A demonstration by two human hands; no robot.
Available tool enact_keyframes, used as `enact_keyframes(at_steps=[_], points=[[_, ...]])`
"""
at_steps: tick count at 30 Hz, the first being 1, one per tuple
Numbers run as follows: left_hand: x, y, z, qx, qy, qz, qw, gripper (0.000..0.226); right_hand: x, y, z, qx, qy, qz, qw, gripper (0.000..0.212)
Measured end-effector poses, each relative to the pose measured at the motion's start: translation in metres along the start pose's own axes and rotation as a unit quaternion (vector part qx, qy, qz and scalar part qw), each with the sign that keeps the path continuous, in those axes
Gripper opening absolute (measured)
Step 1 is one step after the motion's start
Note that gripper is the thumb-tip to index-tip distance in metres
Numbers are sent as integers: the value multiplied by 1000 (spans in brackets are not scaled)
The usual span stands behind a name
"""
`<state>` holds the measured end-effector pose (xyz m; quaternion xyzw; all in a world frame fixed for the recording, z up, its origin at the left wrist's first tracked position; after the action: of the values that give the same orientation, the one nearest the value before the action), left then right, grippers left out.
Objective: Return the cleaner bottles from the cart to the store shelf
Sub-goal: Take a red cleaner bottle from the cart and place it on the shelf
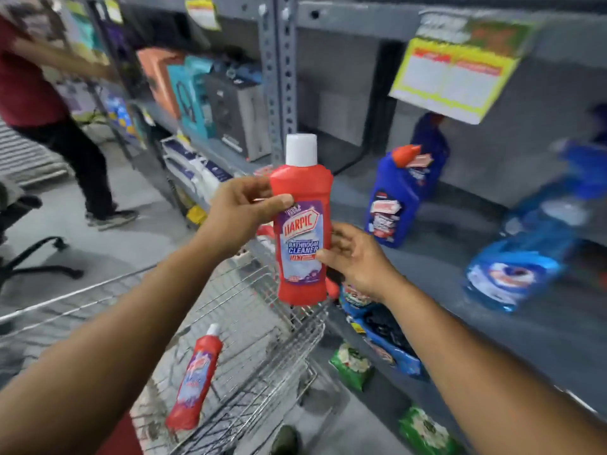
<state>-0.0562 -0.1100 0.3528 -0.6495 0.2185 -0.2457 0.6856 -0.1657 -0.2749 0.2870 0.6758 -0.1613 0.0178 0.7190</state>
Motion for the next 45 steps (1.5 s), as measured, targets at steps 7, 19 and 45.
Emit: enact_keyframes(at_steps=[7,19,45], points=[[-18,-27,-145,25,120,-35,992,17,-124,38,92,-41,-158,66,984,42],[-70,-10,-453,-26,329,-48,943,42,-351,51,268,-120,-453,70,880,47],[-101,104,-337,100,181,-1,978,29,-435,26,226,-251,-559,5,790,36]])
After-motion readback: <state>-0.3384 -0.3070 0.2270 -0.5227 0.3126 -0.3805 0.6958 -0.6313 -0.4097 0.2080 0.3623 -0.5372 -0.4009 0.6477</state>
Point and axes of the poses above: each hand's wrist, its own x-axis towards the middle knuckle, its own z-axis out of the back of the hand, y = z × x, the point moved 1 cm from there along x, towards the middle knuckle, and after that the axes turned 12 degrees about z, right-handed, at the moved point
